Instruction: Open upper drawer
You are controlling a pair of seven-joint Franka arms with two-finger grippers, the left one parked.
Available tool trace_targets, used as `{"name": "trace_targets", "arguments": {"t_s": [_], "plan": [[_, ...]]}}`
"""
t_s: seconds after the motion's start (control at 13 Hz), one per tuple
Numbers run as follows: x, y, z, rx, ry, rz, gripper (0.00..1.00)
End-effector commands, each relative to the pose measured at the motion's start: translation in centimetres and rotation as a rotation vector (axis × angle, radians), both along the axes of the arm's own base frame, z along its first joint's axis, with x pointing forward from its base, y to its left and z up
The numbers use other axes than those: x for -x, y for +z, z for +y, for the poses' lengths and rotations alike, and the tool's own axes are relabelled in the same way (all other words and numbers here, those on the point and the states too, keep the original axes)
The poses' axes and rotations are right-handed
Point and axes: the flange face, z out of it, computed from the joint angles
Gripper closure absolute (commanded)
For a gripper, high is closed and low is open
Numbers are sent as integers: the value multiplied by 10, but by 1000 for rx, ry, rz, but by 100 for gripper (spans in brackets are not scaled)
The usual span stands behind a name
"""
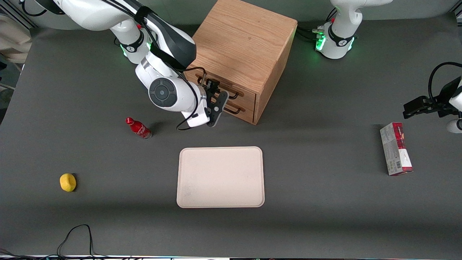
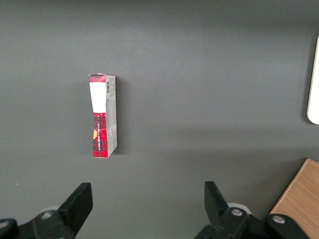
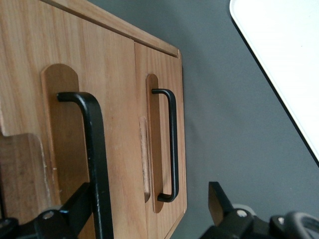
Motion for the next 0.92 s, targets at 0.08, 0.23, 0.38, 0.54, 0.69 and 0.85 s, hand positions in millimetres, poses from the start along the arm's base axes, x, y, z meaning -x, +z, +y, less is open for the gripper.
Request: {"name": "trace_targets", "arguments": {"t_s": [0.08,0.23,0.38,0.54,0.69,0.85], "plan": [[-8,-15,0,11,29,-56,0],[-14,-16,-3,22,37,-82,0],[-27,-15,-12,17,57,-109,0],[-38,-12,-18,8,49,-121,0],[-56,-6,-30,-4,31,-141,0],[-75,3,-45,-11,18,-172,0]]}}
